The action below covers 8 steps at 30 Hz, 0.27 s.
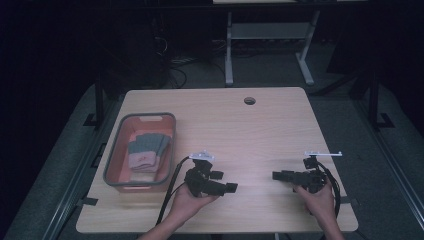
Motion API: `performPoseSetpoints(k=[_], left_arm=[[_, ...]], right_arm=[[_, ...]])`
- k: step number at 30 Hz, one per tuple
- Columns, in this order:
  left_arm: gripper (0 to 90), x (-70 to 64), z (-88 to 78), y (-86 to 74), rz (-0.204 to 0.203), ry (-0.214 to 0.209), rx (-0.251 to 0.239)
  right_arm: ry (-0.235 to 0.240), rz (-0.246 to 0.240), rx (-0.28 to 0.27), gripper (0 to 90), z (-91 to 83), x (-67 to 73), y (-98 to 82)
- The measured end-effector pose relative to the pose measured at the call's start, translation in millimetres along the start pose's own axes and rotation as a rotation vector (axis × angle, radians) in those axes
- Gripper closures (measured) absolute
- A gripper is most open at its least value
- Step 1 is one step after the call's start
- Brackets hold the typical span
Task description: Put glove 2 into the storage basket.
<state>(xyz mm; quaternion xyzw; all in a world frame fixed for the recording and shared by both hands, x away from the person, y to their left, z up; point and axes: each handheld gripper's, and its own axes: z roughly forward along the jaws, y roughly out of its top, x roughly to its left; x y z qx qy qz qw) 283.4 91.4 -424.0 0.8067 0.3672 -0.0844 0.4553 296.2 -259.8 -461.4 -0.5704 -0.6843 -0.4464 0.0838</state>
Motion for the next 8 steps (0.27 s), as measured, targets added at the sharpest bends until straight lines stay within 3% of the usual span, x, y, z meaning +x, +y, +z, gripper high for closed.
performPoseSetpoints(k=[3, 8], left_arm=[[22.3, -1.5, 0.2, -6.3, 0.001, -0.004, -0.011], [22.4, -6.1, -0.7, -21.2, 0.024, 0.030, -0.024]], right_arm=[[0.006, -0.007, -0.017, 36.7, -1.7, 1.2, -7.7], [0.036, -0.006, -0.023, 36.7, -3.1, 3.1, -12.0]])
